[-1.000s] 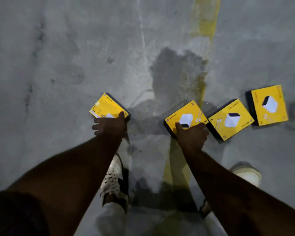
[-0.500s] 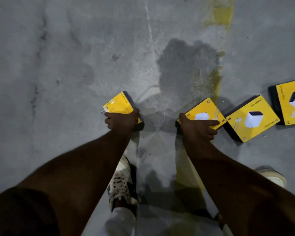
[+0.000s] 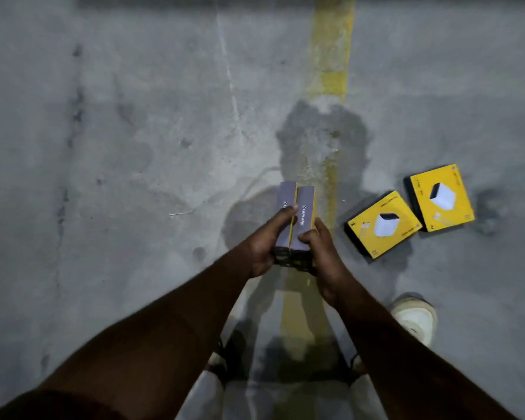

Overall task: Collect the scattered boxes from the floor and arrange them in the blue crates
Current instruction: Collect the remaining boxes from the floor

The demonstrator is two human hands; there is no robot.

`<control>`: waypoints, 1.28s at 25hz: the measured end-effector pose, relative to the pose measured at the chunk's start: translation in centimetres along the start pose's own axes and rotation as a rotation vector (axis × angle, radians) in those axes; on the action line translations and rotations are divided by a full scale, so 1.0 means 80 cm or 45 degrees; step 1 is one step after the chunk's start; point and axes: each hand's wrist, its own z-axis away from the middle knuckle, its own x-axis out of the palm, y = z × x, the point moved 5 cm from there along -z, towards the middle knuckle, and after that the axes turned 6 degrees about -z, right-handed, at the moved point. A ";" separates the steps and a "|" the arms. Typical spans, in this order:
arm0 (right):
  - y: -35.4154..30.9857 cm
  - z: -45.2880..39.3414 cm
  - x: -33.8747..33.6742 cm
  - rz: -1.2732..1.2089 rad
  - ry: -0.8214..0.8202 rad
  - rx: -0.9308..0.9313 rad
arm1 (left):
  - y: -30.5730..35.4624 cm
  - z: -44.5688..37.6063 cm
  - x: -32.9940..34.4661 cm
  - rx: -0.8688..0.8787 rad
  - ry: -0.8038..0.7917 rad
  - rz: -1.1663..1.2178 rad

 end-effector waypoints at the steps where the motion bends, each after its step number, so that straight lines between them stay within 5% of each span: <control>1: -0.006 0.010 -0.008 -0.019 -0.010 -0.047 | 0.007 0.005 0.020 0.008 -0.029 -0.069; 6: -0.038 0.040 -0.072 0.015 0.090 -0.269 | 0.024 -0.018 0.073 0.198 0.366 -0.668; 11: -0.056 0.030 -0.155 -0.022 0.201 -0.252 | 0.022 -0.050 0.136 0.309 0.602 -0.784; 14: -0.049 0.001 -0.233 -0.089 0.649 -0.141 | 0.031 -0.048 0.145 0.473 0.946 -0.890; 16: -0.028 -0.028 -0.267 0.010 0.755 -0.044 | 0.037 -0.049 0.137 0.562 1.176 -0.883; 22: 0.026 -0.111 -0.278 -0.017 0.577 -0.024 | 0.023 -0.110 0.146 0.376 0.928 -1.132; 28: 0.002 -0.090 -0.266 -0.370 0.670 0.035 | 0.030 -0.125 0.161 0.360 0.844 -1.229; 32: -0.027 -0.080 -0.244 -0.301 0.385 -0.091 | 0.055 -0.130 0.151 0.348 0.898 -1.196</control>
